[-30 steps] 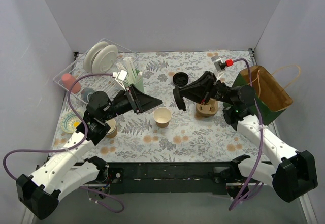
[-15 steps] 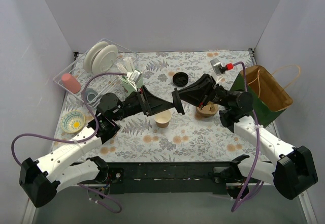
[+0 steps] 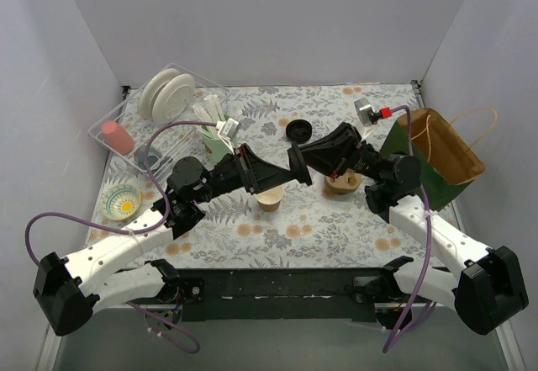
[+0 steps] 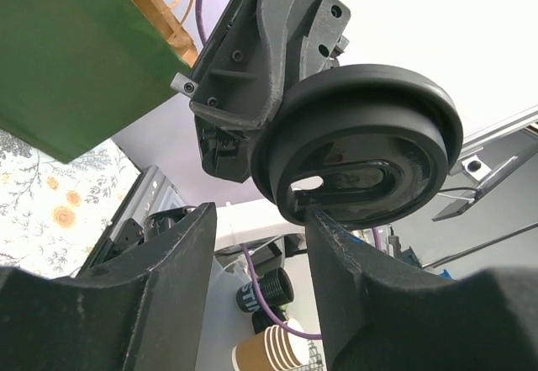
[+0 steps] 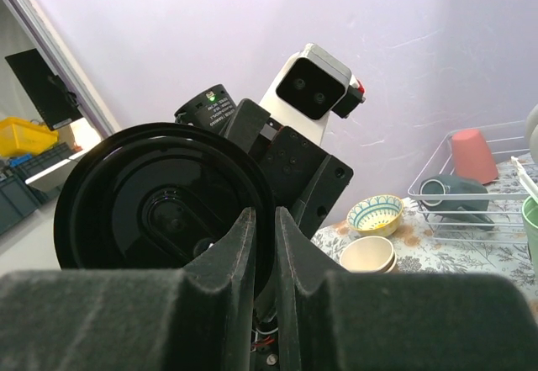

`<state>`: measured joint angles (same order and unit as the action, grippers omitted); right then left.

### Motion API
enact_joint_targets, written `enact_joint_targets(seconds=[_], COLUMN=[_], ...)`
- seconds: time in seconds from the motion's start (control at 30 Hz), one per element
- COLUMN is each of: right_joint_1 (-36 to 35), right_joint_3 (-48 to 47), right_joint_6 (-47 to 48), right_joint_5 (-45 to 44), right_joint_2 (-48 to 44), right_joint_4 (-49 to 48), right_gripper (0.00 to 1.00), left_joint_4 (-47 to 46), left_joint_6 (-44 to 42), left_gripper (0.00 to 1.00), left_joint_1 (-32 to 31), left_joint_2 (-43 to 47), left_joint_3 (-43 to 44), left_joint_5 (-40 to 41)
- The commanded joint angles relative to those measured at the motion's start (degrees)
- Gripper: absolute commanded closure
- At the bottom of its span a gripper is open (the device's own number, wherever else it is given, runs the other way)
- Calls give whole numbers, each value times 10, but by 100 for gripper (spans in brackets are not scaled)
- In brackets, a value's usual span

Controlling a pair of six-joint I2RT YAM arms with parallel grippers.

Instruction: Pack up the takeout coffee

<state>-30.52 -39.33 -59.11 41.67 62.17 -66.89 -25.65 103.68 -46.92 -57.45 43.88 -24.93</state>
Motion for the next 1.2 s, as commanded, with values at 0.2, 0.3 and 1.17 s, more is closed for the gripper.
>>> enact_joint_targets(seconds=[0.2, 0.3, 1.17], right_joint_1=[-9, -9, -12], right_joint_3=[9, 9, 29], right_joint_6=[18, 19, 36], right_joint_5=[-7, -7, -28], right_joint_2=[-12, -12, -21], right_joint_4=[-17, -16, 29], right_gripper=[84, 84, 66], left_joint_4=[-28, -27, 17], left_joint_6=[8, 9, -13], left_gripper=[53, 53, 100], left_joint_1=[-4, -3, -5], left_joint_2=[25, 28, 35], left_joint_3=[-6, -7, -4], left_joint_5=[57, 64, 69])
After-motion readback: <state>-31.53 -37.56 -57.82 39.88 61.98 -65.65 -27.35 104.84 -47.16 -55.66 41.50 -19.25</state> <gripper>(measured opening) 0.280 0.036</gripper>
